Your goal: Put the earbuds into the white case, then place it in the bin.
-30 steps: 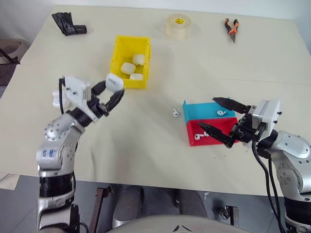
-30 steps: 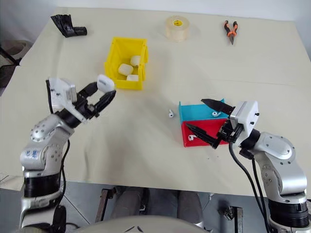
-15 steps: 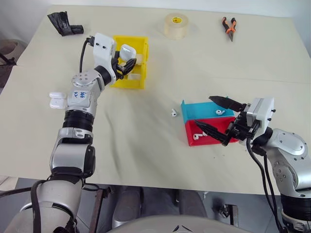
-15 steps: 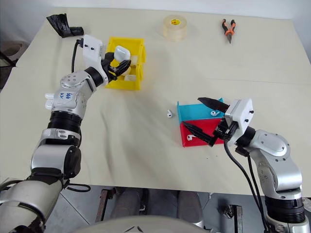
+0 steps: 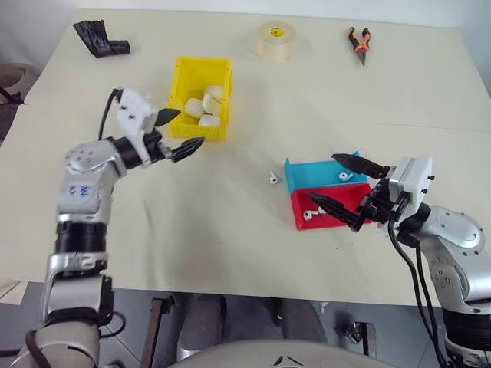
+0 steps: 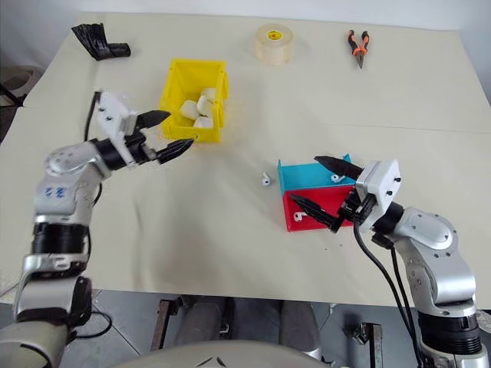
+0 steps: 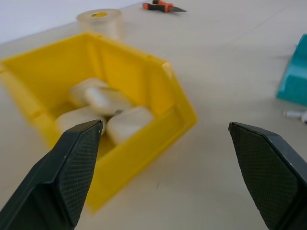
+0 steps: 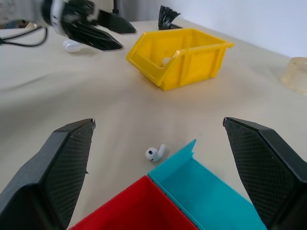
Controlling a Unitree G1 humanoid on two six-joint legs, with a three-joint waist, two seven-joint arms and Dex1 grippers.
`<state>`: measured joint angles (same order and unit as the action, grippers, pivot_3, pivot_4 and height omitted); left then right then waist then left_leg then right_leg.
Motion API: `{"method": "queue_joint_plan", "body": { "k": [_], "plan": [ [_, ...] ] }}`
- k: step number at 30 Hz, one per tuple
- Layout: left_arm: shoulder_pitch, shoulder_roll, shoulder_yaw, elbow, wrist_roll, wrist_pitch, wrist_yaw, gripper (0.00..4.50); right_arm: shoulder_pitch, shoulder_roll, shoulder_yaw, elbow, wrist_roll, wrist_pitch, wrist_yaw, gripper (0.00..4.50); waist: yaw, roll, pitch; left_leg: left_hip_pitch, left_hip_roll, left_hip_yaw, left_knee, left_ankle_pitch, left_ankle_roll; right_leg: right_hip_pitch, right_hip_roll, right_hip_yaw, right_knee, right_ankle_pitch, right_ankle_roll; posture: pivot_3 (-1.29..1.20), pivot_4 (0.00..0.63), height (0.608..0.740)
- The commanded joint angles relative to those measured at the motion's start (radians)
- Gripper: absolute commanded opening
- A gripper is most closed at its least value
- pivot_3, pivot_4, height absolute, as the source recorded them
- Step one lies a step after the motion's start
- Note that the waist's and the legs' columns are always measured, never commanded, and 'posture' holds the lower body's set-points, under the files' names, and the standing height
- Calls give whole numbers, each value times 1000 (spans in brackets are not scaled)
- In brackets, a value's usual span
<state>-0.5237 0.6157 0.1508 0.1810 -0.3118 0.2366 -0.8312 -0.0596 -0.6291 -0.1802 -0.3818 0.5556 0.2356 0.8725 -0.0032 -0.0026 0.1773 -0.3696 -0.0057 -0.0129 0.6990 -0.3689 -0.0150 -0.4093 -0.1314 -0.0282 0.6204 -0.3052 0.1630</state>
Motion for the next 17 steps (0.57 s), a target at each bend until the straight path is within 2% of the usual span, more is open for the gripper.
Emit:
{"method": "queue_joint_plan", "body": {
  "k": [1, 4, 8, 12, 17],
  "plan": [
    [87, 33, 73, -133, -76, -26, -58, 4469, -8, -24, -32, 9, 3, -26, 28, 4500, 2, 0, 0, 0, 0, 0, 0, 0, 0, 0, 0, 0, 0, 0, 0, 0, 150, 740],
    [200, 50, 104, -236, -123, -36, -111, 4469, -17, -35, -40, 30, 8, -22, 49, 4500, 2, 0, 0, 0, 0, 0, 0, 0, 0, 0, -1, 0, 0, 0, 0, 0, 150, 740],
    [306, 34, 106, -343, -142, -33, -99, 4469, -30, -53, -47, 56, 23, -10, 78, 4500, 3, 0, 0, 0, 0, -1, 0, 0, 0, 1, -1, 0, 0, 0, 0, 0, 150, 740],
    [348, 1, 81, -408, -152, -20, -67, 4469, -40, -62, -56, 76, 21, -7, 92, 4500, 2, 0, 0, 0, 0, -1, 0, 0, 0, 1, -1, 1, 0, 0, 0, 0, 150, 740],
    [342, 12, 34, -419, -106, 0, -36, 4469, -48, -61, -70, 96, 10, -17, 83, 4500, 2, 0, 0, 1, 0, -1, 0, 0, 0, 0, -1, 1, 0, 0, 0, 0, 150, 740]
  ]
}}
